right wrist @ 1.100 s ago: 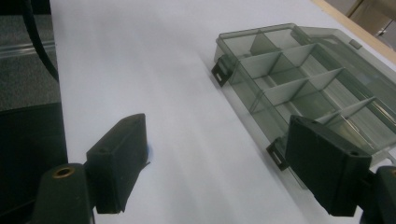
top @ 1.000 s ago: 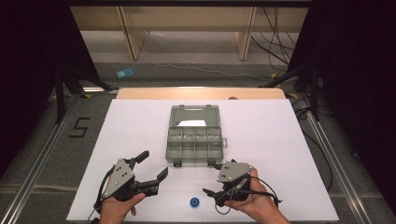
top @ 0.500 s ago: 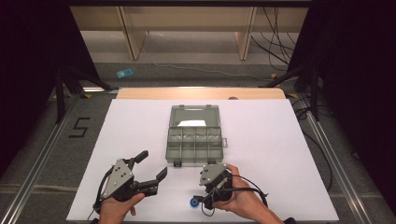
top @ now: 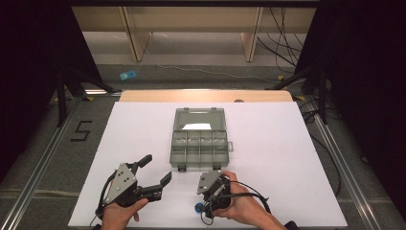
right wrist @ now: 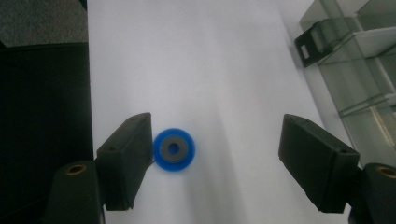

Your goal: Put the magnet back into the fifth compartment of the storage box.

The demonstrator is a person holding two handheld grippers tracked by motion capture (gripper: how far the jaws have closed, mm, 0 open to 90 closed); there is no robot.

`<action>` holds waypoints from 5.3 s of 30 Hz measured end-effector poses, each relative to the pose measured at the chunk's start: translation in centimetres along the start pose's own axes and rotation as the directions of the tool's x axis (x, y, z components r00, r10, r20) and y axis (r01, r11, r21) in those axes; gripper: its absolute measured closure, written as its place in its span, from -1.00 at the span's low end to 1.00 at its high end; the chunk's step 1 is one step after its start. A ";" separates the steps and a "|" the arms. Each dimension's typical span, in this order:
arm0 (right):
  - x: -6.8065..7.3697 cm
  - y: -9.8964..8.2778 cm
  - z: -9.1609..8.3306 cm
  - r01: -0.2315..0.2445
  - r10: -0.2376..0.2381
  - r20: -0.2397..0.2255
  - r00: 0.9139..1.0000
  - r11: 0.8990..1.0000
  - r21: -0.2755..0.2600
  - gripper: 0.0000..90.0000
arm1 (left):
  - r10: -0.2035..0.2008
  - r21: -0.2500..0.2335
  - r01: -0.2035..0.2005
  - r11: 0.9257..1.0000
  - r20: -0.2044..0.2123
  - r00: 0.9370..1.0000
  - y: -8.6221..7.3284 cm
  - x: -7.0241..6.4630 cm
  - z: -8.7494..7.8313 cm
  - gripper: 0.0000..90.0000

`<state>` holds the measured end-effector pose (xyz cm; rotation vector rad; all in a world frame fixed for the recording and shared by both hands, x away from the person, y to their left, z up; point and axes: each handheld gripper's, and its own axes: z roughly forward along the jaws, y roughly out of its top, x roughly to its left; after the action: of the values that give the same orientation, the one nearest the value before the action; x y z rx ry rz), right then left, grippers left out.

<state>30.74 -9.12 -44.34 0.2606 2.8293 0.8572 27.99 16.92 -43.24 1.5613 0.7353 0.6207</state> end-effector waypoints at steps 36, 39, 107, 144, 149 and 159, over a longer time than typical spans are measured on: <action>0.7 0.4 2.6 0.062 -0.041 -0.120 0.992 0.983 0.174 0.08 | 0.002 0.001 -0.002 1.000 0.000 1.000 0.0 0.0 0.0 -0.64; 0.7 0.4 2.7 0.060 -0.038 -0.128 0.991 0.983 0.174 0.16 | 0.000 0.000 0.000 1.000 0.001 1.000 0.0 0.0 0.0 -0.64; -4.1 4.2 1.3 0.004 -0.004 0.002 1.000 1.000 0.001 0.39 | -0.009 -0.005 0.009 1.000 -0.001 1.000 0.1 0.0 -0.1 -0.64; -7.6 5.7 1.8 -0.037 0.043 0.057 0.997 0.993 -0.108 0.39 | -0.005 -0.001 0.005 1.000 0.005 1.000 0.1 0.0 -0.1 -0.64; -8.0 6.0 2.1 -0.038 0.046 0.066 0.997 0.992 -0.119 0.39 | -0.009 -0.005 0.009 1.000 0.006 1.000 0.1 0.0 -0.1 -0.64; -8.7 6.2 2.9 -0.047 0.057 0.074 0.996 0.991 -0.128 0.39 | -0.007 -0.008 0.007 1.000 0.008 1.000 0.1 0.0 -0.1 -0.64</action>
<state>40.54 -4.39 -42.18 0.3436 2.6956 1.0092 27.89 17.02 -43.14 1.5523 0.7314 0.6108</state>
